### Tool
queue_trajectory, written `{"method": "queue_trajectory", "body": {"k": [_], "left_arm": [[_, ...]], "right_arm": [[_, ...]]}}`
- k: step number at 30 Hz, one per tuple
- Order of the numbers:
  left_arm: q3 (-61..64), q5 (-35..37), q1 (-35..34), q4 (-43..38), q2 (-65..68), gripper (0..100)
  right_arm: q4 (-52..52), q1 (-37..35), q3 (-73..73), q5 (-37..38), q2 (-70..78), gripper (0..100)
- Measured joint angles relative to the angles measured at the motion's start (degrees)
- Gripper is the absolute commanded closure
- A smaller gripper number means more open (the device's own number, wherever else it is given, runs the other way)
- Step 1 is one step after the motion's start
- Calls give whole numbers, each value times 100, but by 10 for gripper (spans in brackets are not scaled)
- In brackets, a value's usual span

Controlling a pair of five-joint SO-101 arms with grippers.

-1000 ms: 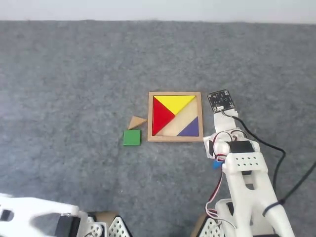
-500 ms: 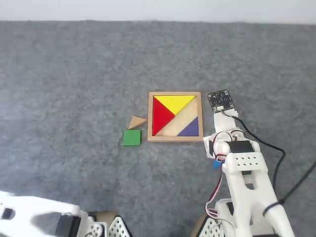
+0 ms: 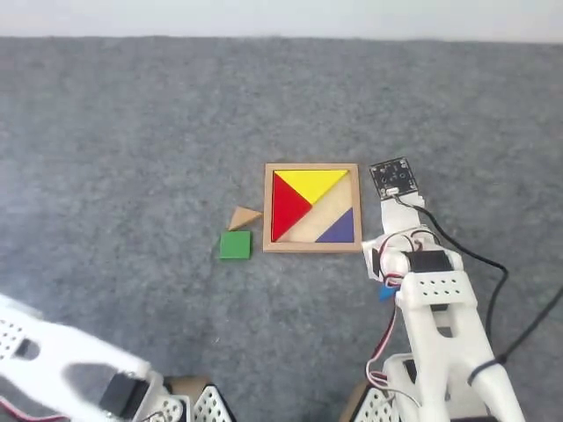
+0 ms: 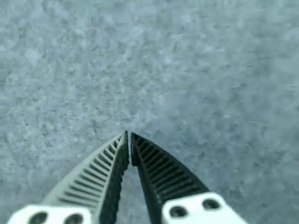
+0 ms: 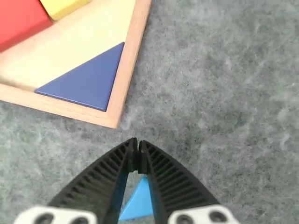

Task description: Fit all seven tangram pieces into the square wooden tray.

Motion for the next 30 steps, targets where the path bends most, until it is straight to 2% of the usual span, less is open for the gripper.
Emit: {"method": "queue_trajectory", "body": {"k": [3,5,8,11,14,17,21,26,30], "left_arm": [[536,-123,281,79,-642,990],[1327,-484,510,79,-1292,990],[3209,-1081,1020,97,-2664,990],[5635,-1451,1688,-35,-4448,990],[8264,-1600,2470,-923,-6470,990],[10857,-1662,3209,-2198,-8536,989],[13829,-1802,3868,-3622,-10945,988],[15815,-2655,4791,-3930,-12862,988],[16712,-2716,4967,-4237,-13908,988]], "right_arm": [[-70,9,0,0,0,990],[-105,0,26,0,0,991],[-105,9,26,0,0,990],[-123,88,132,9,-35,990],[-123,211,141,9,-44,989],[26,413,123,53,-211,988],[1125,413,-246,299,-431,967],[2233,431,-633,985,-484,802],[2356,440,-782,2127,-492,758]]}}
